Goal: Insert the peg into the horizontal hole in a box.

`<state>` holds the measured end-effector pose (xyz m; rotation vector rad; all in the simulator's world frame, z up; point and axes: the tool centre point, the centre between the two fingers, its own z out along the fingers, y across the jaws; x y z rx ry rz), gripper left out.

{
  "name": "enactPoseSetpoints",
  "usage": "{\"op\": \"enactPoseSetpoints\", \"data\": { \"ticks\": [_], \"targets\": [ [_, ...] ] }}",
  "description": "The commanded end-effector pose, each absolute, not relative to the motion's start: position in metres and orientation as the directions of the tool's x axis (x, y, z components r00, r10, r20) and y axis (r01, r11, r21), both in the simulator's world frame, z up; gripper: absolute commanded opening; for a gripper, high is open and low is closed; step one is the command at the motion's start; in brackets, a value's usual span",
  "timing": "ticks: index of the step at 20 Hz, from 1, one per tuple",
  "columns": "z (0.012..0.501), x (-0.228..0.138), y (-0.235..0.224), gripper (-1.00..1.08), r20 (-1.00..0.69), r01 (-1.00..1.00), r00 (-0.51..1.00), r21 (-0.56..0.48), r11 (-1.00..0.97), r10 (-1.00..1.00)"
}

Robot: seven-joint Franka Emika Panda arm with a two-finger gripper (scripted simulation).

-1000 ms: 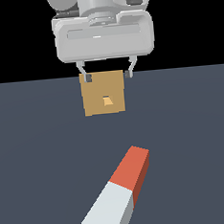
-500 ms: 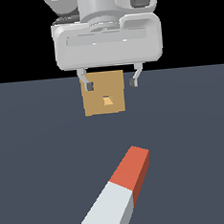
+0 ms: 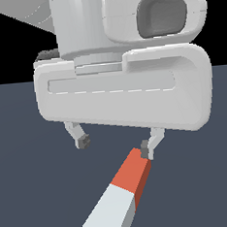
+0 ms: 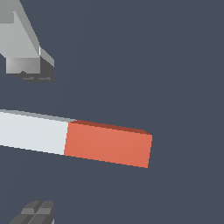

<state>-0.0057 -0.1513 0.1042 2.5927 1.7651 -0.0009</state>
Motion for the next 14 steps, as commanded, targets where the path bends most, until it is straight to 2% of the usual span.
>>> {"op": "enactPoseSetpoints", "data": {
  "ticks": [1, 6, 14],
  "targets": [
    [0.089, -0.012, -0.176, 1.00, -0.003, 0.904, 0.428, 0.003, -0.428, 0.904],
    [0.072, -0.021, -0.203, 1.00, -0.001, 0.869, 0.495, 0.001, -0.495, 0.869],
    [0.064, -0.023, -0.206, 1.00, -0.002, 0.866, 0.500, -0.001, -0.500, 0.866]
  ]
}}
